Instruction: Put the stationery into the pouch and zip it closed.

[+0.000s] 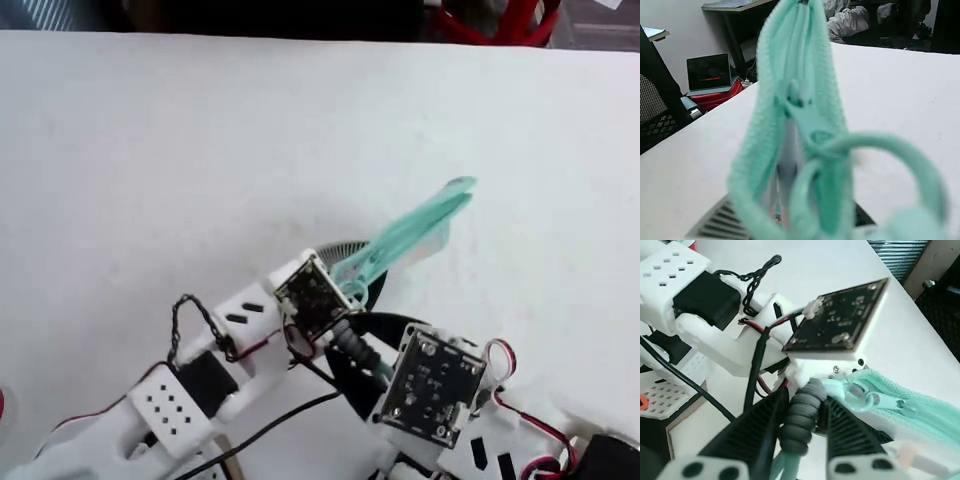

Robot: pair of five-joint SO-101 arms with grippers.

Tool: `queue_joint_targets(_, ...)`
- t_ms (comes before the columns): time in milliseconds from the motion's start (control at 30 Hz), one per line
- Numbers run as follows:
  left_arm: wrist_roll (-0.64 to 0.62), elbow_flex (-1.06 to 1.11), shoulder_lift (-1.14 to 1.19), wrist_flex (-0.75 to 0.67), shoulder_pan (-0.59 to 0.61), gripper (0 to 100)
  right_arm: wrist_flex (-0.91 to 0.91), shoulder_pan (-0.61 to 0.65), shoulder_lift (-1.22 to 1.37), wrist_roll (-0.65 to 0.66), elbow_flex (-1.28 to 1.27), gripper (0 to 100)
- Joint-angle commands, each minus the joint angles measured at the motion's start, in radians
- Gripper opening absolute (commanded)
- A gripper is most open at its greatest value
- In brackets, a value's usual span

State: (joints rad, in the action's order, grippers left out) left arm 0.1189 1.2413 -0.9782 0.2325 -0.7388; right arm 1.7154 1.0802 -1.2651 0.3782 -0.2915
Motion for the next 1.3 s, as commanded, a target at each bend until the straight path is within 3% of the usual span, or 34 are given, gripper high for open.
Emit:
queue_joint_targets(0, 0.008, -0.032, 0.013, -0.034, 0.035, 2, 0.005, 0.113, -0.008, 0.049, -0.023, 1.9)
queue_joint_targets(133, 0.011, -0.031, 0.013, -0.031, 0.036, 2, 0.004, 0.033, -0.042, 0.112, -0.029, 1.9)
queue_joint_targets(267, 0.011, -0.029, 0.015, -0.029, 0.036, 2, 0.004, -0.252, -0.067, 0.166, -0.06, 3.5)
queue_joint_targets(400, 0.011, -0.014, 0.015, -0.015, 0.036, 2, -0.013, -0.553, -0.068, 0.175, -0.126, 15.5)
queue_joint_targets(533, 0.011, 0.002, 0.015, -0.011, 0.038, 2, -0.077, -0.723, -0.068, 0.17, -0.178, 20.0)
queue_joint_targets(700, 0.012, -0.005, 0.007, -0.009, 0.096, 2, -0.193, -0.796, -0.068, 0.146, -0.178, 20.1)
queue_joint_targets(1000, 0.011, -0.005, 0.013, -0.009, 0.073, 2, -0.556, -0.829, -0.044, -0.272, -0.173, 20.1)
queue_joint_targets(1267, 0.011, -0.003, 0.013, -0.015, 0.073, 2, -0.57, -0.826, 0.295, -0.31, -0.028, 20.1)
